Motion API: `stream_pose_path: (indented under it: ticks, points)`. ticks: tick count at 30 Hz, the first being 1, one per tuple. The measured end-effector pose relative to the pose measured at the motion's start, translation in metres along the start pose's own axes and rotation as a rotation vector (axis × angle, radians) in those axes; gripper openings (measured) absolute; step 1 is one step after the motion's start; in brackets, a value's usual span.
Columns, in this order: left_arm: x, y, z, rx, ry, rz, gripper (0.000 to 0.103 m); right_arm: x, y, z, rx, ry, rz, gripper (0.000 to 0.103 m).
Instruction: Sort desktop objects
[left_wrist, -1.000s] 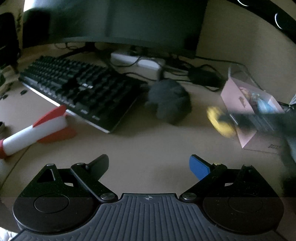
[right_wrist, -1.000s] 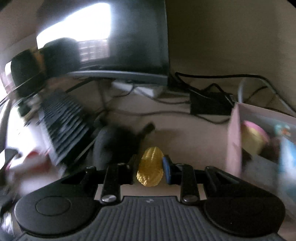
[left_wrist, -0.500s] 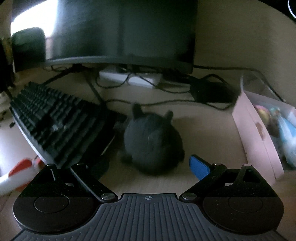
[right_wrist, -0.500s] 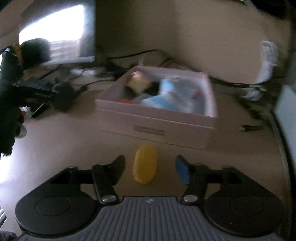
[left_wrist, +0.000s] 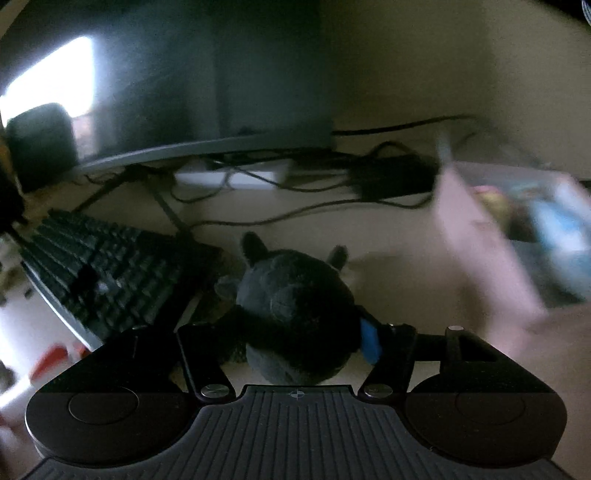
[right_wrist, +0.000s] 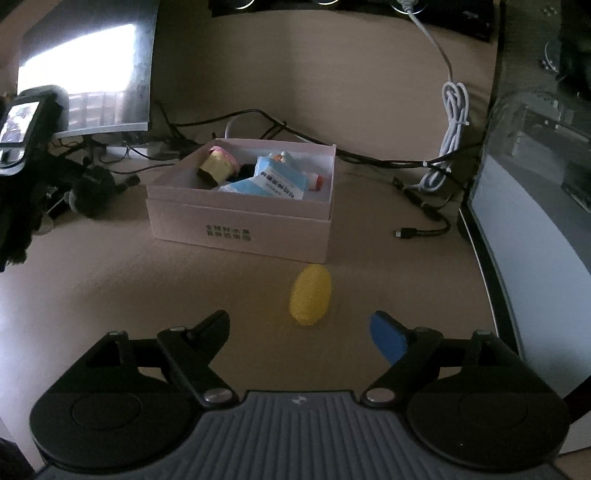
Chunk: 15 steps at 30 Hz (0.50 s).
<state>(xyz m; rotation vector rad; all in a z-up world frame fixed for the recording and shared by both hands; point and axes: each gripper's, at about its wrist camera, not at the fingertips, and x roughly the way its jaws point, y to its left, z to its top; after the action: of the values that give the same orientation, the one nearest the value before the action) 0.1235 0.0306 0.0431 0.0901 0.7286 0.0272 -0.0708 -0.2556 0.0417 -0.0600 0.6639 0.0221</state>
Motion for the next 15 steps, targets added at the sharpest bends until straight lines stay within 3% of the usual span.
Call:
stream_pose_path:
  ticks: [5,9,10,15]
  points:
    - [-0.068,-0.018,-0.032,-0.106,0.020,-0.351,0.068,0.009,-0.001,0.008,0.014,0.004,0.033,0.085]
    - [-0.089,-0.043,-0.063,-0.128,0.072,-0.552,0.068,0.016,0.001,0.012,0.031,0.014,0.074,0.086]
    - [-0.089,-0.049,-0.069,-0.119,0.080,-0.575,0.069,0.018,0.002,0.012,0.036,0.020,0.086,0.086]
    - [-0.087,-0.057,-0.082,-0.078,0.095,-0.543,0.074,0.024,0.010,0.008,0.024,0.041,0.119,0.086]
